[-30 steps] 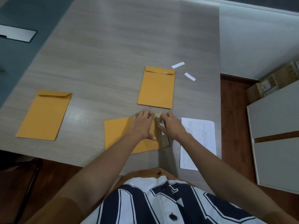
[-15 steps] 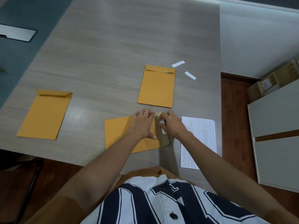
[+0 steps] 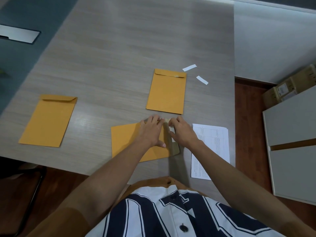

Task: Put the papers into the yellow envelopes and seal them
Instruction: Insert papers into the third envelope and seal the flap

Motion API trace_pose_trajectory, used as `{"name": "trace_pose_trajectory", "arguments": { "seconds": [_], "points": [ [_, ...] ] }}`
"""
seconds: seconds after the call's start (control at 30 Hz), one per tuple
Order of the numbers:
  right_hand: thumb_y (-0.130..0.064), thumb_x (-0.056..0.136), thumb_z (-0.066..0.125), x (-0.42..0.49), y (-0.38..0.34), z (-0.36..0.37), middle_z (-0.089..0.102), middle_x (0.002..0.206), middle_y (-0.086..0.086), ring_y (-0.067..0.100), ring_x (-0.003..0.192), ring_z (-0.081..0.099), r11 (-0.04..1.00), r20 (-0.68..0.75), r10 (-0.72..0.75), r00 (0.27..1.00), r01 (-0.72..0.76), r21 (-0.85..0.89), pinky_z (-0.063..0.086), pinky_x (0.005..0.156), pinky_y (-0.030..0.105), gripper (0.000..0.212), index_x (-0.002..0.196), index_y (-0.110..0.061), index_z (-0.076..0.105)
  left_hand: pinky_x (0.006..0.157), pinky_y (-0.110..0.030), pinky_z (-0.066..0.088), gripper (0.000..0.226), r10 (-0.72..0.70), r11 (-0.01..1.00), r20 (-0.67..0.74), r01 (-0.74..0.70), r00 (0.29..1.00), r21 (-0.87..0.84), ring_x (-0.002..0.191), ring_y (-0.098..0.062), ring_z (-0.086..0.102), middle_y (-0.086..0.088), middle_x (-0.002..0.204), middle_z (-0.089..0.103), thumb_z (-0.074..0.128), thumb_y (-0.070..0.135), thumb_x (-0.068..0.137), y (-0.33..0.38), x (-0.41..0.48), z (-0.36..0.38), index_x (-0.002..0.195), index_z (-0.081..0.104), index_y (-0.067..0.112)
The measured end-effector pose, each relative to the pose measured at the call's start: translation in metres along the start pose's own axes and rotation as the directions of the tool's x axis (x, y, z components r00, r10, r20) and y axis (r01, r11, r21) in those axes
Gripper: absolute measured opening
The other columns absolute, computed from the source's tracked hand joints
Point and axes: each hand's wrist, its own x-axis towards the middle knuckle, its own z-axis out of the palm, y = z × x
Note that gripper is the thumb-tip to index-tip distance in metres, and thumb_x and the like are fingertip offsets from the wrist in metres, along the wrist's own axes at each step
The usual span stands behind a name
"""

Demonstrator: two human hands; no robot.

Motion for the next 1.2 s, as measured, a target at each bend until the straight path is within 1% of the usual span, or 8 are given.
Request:
{"name": "trace_pose_trajectory", "arguments": {
  "seconds": [0.13, 0.33, 0.4, 0.57, 0.9, 0.97, 1.1, 1.2],
  "points": [
    [-0.024, 0.09, 0.066, -0.001, 0.004, -0.001, 0.049, 0.113, 0.003, 0.02, 0.096, 0.058, 1.0, 0.017, 0.005, 1.0, -0.005, 0.002, 0.045, 0.079, 0.029, 0.034, 0.124, -0.021, 0.06, 0.099, -0.045, 0.039, 0.113, -0.002, 1.0, 0.012, 0.002, 1.0, 0.01, 0.13, -0.023, 0.031, -0.002, 0.138, 0.029, 0.071, 0.074, 0.061, 0.0, 0.001, 0.0, 0.148, 0.023, 0.021],
    [-0.023, 0.09, 0.067, -0.002, 0.007, -0.002, 0.05, 0.106, 0.004, 0.02, 0.083, 0.057, 1.0, -0.009, -0.016, 1.0, 0.016, -0.008, 0.053, 0.078, 0.037, 0.021, 0.11, -0.017, 0.068, 0.098, -0.043, 0.038, 0.115, -0.007, 1.0, 0.019, 0.007, 1.0, 0.016, 0.129, -0.022, 0.031, -0.001, 0.137, 0.029, 0.07, 0.075, 0.061, 0.001, 0.001, 0.0, 0.15, 0.022, 0.021],
    [-0.023, 0.09, 0.066, -0.001, 0.007, -0.002, 0.05, 0.107, 0.004, 0.02, 0.084, 0.058, 1.0, -0.009, -0.009, 1.0, 0.009, -0.014, 0.052, 0.078, 0.038, 0.018, 0.106, -0.015, 0.068, 0.099, -0.043, 0.038, 0.115, -0.008, 1.0, 0.021, 0.008, 1.0, 0.019, 0.13, -0.022, 0.03, -0.001, 0.137, 0.028, 0.07, 0.075, 0.061, 0.001, 0.001, 0.0, 0.15, 0.02, 0.021],
    [-0.024, 0.092, 0.065, 0.001, 0.004, -0.003, 0.05, 0.113, 0.004, 0.022, 0.094, 0.059, 0.999, -0.003, 0.004, 1.0, -0.004, -0.035, 0.048, 0.077, 0.032, 0.028, 0.118, -0.016, 0.064, 0.101, -0.043, 0.037, 0.116, -0.01, 1.0, 0.028, 0.009, 1.0, 0.01, 0.13, -0.022, 0.03, -0.001, 0.138, 0.028, 0.071, 0.074, 0.061, 0.001, 0.001, -0.001, 0.151, 0.019, 0.022],
    [-0.028, 0.094, 0.059, 0.006, 0.0, -0.004, 0.05, 0.112, 0.008, 0.026, 0.092, 0.057, 0.998, 0.031, 0.001, 1.0, 0.0, -0.057, 0.043, 0.073, 0.031, 0.021, 0.109, -0.013, 0.06, 0.099, -0.043, 0.037, 0.114, -0.011, 1.0, 0.02, 0.011, 1.0, 0.014, 0.129, -0.023, 0.031, -0.002, 0.138, 0.028, 0.072, 0.073, 0.062, 0.001, 0.0, -0.002, 0.15, 0.021, 0.022],
    [-0.026, 0.094, 0.057, 0.007, -0.002, -0.005, 0.05, 0.111, 0.009, 0.027, 0.092, 0.057, 0.998, 0.027, -0.008, 1.0, 0.01, -0.056, 0.041, 0.072, 0.03, 0.019, 0.107, -0.012, 0.058, 0.099, -0.043, 0.037, 0.114, -0.013, 1.0, 0.021, 0.013, 1.0, 0.018, 0.13, -0.022, 0.03, -0.002, 0.139, 0.028, 0.071, 0.073, 0.062, 0.001, 0.0, -0.003, 0.151, 0.02, 0.023],
    [-0.024, 0.092, 0.059, 0.008, -0.005, -0.004, 0.051, 0.109, 0.008, 0.027, 0.091, 0.057, 0.999, 0.018, -0.027, 0.999, 0.028, -0.045, 0.046, 0.074, 0.034, 0.017, 0.103, -0.011, 0.056, 0.1, -0.043, 0.038, 0.115, -0.011, 1.0, 0.013, 0.01, 1.0, 0.024, 0.13, -0.023, 0.031, -0.002, 0.139, 0.029, 0.071, 0.073, 0.062, 0.001, -0.001, -0.003, 0.151, 0.021, 0.022],
    [-0.021, 0.091, 0.058, 0.008, -0.004, -0.003, 0.052, 0.107, 0.007, 0.026, 0.088, 0.056, 0.998, 0.016, -0.037, 0.999, 0.037, -0.048, 0.042, 0.069, 0.032, 0.015, 0.102, -0.012, 0.056, 0.1, -0.043, 0.038, 0.115, -0.01, 1.0, 0.008, 0.01, 1.0, 0.027, 0.13, -0.023, 0.031, -0.002, 0.139, 0.029, 0.072, 0.074, 0.061, 0.001, -0.001, -0.003, 0.151, 0.021, 0.022]
  ]
}}
